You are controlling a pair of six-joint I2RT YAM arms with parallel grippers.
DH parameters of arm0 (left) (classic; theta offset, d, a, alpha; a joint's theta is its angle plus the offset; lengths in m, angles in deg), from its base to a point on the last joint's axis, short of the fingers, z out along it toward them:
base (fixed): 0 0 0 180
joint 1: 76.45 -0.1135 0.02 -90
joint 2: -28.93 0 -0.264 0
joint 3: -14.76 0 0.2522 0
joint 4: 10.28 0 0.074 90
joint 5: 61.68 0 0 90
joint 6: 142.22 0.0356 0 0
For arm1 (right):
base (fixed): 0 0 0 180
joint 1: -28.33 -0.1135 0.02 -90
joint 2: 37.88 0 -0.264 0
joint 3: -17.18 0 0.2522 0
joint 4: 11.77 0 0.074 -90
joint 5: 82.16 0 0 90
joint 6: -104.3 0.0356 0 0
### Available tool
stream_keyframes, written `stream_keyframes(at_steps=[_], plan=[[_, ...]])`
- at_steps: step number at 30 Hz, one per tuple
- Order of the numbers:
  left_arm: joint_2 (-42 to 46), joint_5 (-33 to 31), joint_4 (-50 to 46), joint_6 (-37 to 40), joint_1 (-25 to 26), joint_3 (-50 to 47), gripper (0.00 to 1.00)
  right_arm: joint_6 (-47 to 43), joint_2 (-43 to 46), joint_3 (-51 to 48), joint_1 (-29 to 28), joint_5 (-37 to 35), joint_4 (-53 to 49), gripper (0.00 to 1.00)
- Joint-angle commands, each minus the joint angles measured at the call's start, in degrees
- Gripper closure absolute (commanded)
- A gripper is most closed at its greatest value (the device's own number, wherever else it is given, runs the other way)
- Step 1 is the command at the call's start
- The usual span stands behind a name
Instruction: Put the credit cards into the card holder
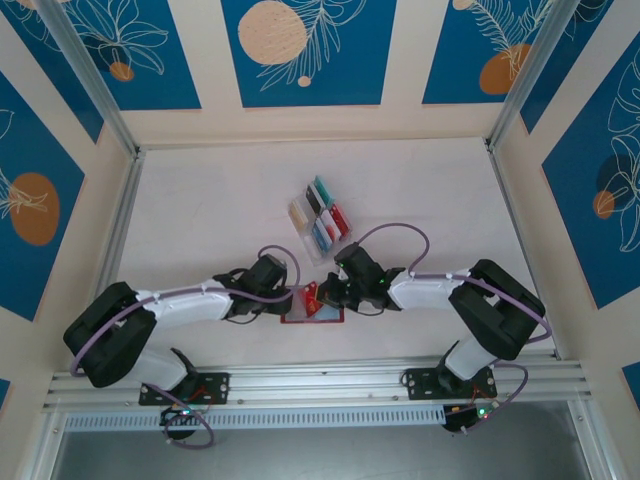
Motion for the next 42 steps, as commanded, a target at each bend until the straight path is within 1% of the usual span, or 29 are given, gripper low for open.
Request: stream_keyframes(at_steps=[1, 14, 21, 25, 31, 33, 37, 39, 42], plan=[[-3.45, 6.01, -2.64, -2.28, 3.18, -3.46, 0.57, 1.75, -1.75, -1.47, -0.48, -5.13, -1.80, 1.00], [-5.99, 5.75, -2.02, -3.60, 5.61, -2.67, 0.58, -0.19, -5.32, -1.34, -1.81, -7.72, 0.05, 1.00], [-7.09, 5.71, -2.10, -3.72, 6.01, -1.52, 0.58, -2.80, -6.61, -0.05, -3.35, -4.94, 1.35, 1.00], [-8.00, 5.68, -1.69, -3.86, 6.03, -1.07, 0.58, -5.71, -7.06, 2.43, -5.05, -4.43, -1.72, 0.96], [-8.99, 5.31, -1.26, -4.26, 6.04, -0.82, 0.59, -8.18, -10.52, 6.34, -6.97, -1.83, -4.96, 0.94], [-8.73, 5.22, -1.26, -4.39, 6.04, -1.08, 0.59, -8.85, -10.40, 6.93, -7.09, -1.24, -6.01, 0.91], [-8.47, 4.78, -1.40, -4.53, 6.04, -1.33, 0.59, -10.47, -8.25, 8.05, -6.53, -2.96, -11.28, 0.78], [-8.34, 4.69, -1.36, -4.57, 6.04, -1.58, 0.59, -11.52, -7.05, 8.74, -6.08, -3.43, -13.87, 0.69], [-8.21, 4.70, -1.37, -4.66, 6.04, -1.74, 0.59, -13.47, -5.97, 10.30, -5.12, -3.30, -17.60, 0.63]])
